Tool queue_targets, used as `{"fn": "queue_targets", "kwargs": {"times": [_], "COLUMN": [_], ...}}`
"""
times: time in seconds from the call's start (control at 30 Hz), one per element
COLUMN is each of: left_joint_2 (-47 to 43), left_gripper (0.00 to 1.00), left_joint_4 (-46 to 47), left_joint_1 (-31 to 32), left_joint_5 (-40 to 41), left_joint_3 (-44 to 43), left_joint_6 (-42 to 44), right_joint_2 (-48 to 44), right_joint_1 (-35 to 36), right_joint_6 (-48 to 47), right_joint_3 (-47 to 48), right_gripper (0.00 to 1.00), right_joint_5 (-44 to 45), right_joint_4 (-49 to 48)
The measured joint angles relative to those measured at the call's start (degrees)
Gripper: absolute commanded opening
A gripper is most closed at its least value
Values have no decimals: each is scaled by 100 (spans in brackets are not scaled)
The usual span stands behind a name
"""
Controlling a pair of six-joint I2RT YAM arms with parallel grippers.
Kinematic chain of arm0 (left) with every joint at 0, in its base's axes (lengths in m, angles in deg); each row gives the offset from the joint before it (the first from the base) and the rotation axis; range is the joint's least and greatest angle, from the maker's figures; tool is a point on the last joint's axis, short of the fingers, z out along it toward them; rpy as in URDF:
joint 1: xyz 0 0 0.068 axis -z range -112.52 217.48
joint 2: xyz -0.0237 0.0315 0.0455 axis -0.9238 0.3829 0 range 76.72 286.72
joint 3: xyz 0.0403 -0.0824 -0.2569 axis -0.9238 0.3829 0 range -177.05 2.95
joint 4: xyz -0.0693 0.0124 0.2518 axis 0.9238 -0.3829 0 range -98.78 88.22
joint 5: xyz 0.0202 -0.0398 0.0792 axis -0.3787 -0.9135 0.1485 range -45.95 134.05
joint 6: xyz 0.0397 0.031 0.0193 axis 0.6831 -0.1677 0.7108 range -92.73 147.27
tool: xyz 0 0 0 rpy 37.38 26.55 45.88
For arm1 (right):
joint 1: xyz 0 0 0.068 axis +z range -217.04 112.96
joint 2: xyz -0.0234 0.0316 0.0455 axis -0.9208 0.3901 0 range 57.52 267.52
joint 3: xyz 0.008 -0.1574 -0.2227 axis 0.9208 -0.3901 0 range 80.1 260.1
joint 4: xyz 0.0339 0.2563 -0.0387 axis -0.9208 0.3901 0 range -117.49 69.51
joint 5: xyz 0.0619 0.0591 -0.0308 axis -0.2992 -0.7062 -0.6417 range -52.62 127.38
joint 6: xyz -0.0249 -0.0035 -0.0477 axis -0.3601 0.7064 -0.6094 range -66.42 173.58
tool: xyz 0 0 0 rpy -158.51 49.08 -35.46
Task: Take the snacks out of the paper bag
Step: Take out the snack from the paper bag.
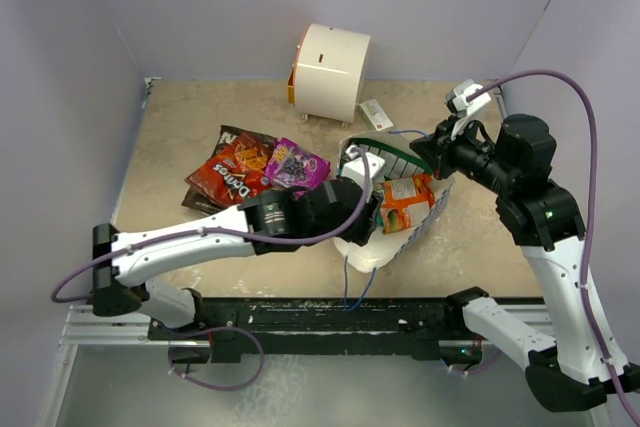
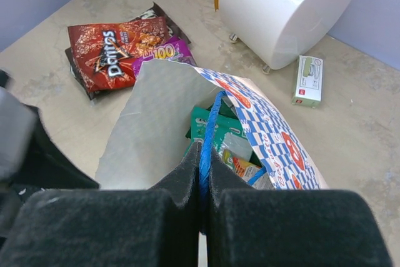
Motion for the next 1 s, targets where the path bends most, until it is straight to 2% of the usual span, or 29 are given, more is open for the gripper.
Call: {"fn": "queue_targets", "kwargs": {"times": [0.33, 0.53, 0.7, 0.8, 1.0], "left_joint_2": [1333, 2291, 2763, 2933, 3198], "left_gripper": [34, 34, 40, 51, 64], "left_joint_4": [566, 660, 625, 511, 431], "left_joint_1": [15, 26, -48, -208, -549], "left_joint_5": [546, 844, 1062, 1099, 1207], "left_joint_3": [-72, -444, -584, -664, -758], "left_joint_6": [518, 671, 662, 549, 313], "right_joint_2": [2, 2, 2, 2, -4], "right_joint_1": [0, 0, 0, 0, 0], "right_joint_6": [59, 63, 68, 81, 96], "right_joint_3": [0, 0, 0, 0, -2], "right_gripper": [0, 0, 0, 0, 0], "right_joint_5": [-55, -57, -57, -63, -79], "right_joint_4": [7, 9, 7, 9, 9]}}
